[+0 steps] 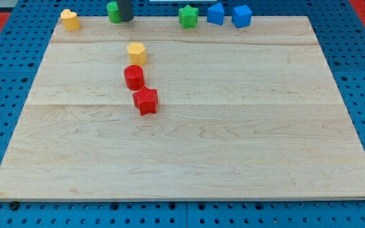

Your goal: Push the yellow hexagon into red circle and red star

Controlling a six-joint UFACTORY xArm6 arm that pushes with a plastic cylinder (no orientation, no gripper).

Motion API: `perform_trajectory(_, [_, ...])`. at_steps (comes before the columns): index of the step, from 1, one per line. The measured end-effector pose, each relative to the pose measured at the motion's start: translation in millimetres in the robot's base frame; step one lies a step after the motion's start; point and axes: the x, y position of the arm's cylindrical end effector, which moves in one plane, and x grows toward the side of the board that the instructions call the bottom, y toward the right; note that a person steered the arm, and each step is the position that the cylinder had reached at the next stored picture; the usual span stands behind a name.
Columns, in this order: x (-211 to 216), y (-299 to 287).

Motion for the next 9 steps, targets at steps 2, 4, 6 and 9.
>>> perform_trajectory(2, [7.1, 2.2])
perform_trajectory(4, [6.0, 9.5])
perform_trajectory(6, [0.3, 25.5])
perform_trajectory(9, [72.9, 9.5])
